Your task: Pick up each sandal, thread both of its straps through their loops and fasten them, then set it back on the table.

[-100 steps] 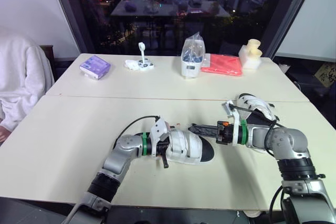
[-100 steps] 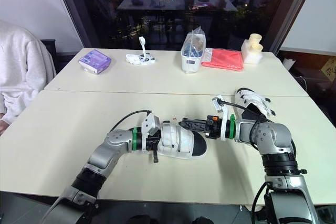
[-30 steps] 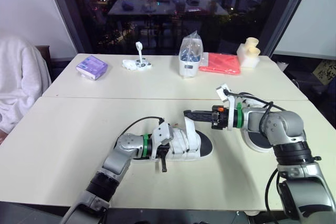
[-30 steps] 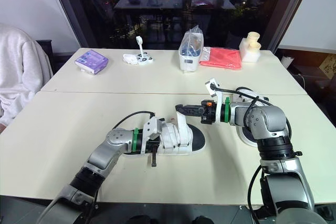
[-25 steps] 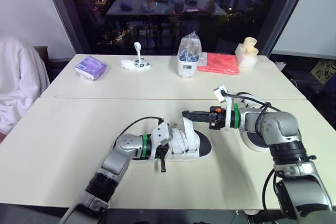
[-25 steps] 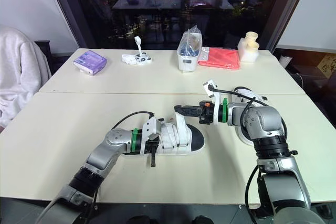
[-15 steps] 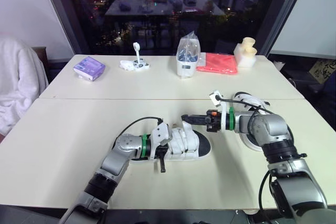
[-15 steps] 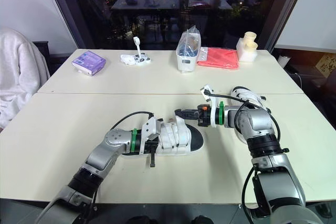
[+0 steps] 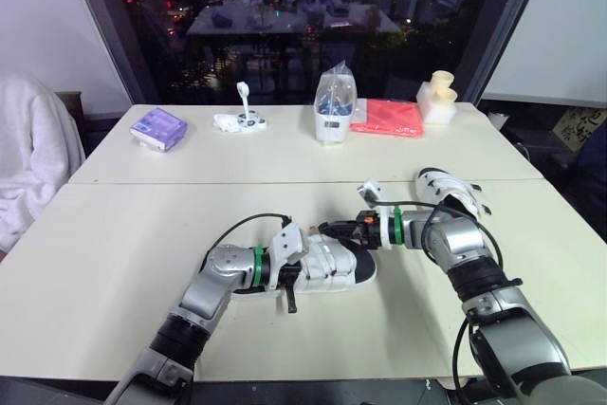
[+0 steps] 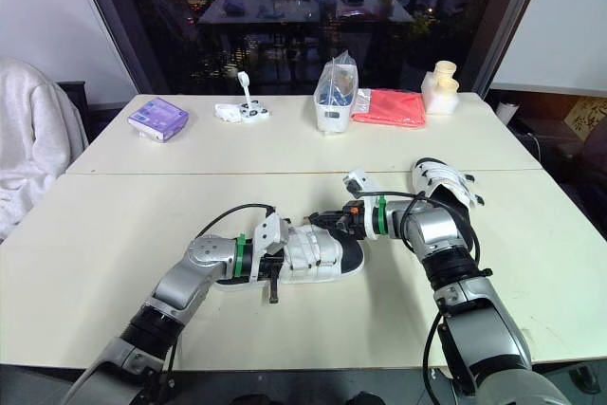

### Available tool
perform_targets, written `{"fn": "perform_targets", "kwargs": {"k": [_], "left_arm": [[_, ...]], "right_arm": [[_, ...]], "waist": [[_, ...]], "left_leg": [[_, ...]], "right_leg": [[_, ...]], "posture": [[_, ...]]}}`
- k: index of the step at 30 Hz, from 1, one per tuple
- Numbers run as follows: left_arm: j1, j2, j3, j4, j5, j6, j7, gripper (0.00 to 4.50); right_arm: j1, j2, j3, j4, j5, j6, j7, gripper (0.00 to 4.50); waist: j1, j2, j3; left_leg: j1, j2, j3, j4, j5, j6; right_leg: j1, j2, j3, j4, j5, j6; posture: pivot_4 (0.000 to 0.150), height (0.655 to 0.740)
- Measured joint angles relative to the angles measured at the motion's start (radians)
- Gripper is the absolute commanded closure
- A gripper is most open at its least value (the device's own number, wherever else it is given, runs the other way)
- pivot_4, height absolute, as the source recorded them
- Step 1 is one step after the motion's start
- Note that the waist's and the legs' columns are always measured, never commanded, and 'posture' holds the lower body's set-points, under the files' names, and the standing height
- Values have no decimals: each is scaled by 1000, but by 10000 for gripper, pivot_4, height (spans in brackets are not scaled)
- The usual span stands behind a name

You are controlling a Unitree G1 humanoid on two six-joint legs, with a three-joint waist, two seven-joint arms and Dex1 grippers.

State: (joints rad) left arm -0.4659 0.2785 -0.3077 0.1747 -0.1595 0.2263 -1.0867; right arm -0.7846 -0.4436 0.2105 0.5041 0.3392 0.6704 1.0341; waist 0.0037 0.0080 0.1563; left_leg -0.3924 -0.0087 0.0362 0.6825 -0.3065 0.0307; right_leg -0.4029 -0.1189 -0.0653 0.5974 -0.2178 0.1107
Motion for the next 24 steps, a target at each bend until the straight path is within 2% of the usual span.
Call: {"fn": "perform_targets", "kwargs": {"k": [5, 11, 17, 21, 24], "left_arm": [[7, 3, 0, -3, 0, 3, -5, 45000], [9, 16, 1, 3, 1, 9, -3, 45000], [15, 8, 1, 2, 0, 11, 7, 45000], [24, -2, 1, -18, -1, 11, 8, 45000], [38, -7, 6, -39, -6, 10, 14, 45000]], "right_arm": [[-11, 10, 10, 41, -75, -76, -7, 1957], [-69, 74, 28, 156, -174, -220, -30, 1957], [-121, 115, 70, 232, -267, -380, -89, 1957], [-127, 100, 37, 239, -277, -369, -118, 1957], [-114, 34, -30, 161, -252, -298, -130, 1957]], "waist": [[-3, 1, -6], [-20, 6, -11], [-17, 6, -11], [-13, 6, -11], [-8, 7, -10]], "left_leg": [[1, 0, 0, -1, 0, 0], [5, 0, 0, -2, 0, 0], [7, 0, -1, -1, 0, 0], [3, -1, -2, -1, 0, -1], [-2, -4, -2, -1, 3, -5]], "right_leg": [[0, 0, 0, 0, 0, 0], [4, 0, 0, 0, 0, 0], [6, 0, 0, 0, -1, 0], [4, -1, 1, -1, -1, 0], [-1, -4, 2, -1, 0, 0]], "posture": [[1500, 7400], [1500, 7400], [1500, 7400], [1500, 7400], [1500, 7400]]}}
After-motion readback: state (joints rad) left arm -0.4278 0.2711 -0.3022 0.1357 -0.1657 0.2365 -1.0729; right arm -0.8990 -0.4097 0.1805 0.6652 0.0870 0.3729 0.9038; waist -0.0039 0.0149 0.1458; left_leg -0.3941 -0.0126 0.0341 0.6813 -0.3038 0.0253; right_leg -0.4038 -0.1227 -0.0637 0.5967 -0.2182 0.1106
